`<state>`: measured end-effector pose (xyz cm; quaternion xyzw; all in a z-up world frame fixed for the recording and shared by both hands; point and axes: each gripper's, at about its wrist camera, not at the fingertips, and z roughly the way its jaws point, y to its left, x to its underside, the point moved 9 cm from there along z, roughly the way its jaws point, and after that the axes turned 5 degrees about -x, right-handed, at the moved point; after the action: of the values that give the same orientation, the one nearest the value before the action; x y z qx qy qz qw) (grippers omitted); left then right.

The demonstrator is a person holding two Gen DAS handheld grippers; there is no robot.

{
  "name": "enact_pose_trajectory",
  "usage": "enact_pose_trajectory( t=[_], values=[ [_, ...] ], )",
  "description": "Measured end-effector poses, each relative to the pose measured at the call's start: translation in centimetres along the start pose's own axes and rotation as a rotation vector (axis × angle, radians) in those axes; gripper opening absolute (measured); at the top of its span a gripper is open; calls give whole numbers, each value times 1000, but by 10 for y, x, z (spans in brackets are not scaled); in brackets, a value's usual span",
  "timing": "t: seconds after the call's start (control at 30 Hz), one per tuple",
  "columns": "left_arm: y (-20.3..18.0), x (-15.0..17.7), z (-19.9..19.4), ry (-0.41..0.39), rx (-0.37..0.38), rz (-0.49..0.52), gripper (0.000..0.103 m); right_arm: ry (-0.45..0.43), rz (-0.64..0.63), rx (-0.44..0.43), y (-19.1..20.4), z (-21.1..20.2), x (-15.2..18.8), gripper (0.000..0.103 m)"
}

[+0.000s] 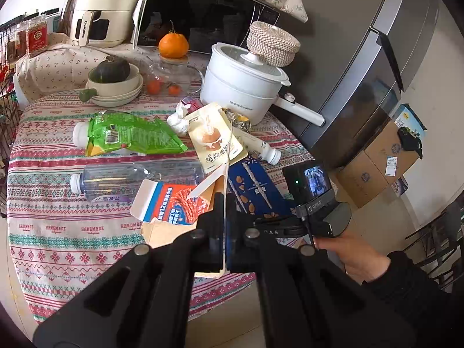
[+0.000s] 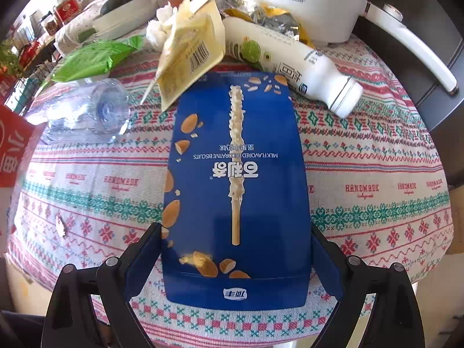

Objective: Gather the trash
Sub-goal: 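Grasp the blue biscuit box with the right tool while the left tool holds the bag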

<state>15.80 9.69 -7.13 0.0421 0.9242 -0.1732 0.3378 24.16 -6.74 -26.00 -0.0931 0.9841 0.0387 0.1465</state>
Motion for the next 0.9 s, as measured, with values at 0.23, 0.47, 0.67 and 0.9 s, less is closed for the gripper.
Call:
enact_pose_trajectory(
  t=[0.23,0.47,0.67,0.9],
  values=[
    [-10,5,-2,12,6,30,1,-35,41,-78,-6,-16,-4,92],
    [-34,10,-1,29,50,46,1,-71,36,-124,-23,-67,16,92],
    [-74,19,1,47,125,93,1,-116,79,-149,-47,-112,47,92],
    [-149,39,13,96,283,163,1,-181,151,-124,-103,-161,84,92]
  ],
)
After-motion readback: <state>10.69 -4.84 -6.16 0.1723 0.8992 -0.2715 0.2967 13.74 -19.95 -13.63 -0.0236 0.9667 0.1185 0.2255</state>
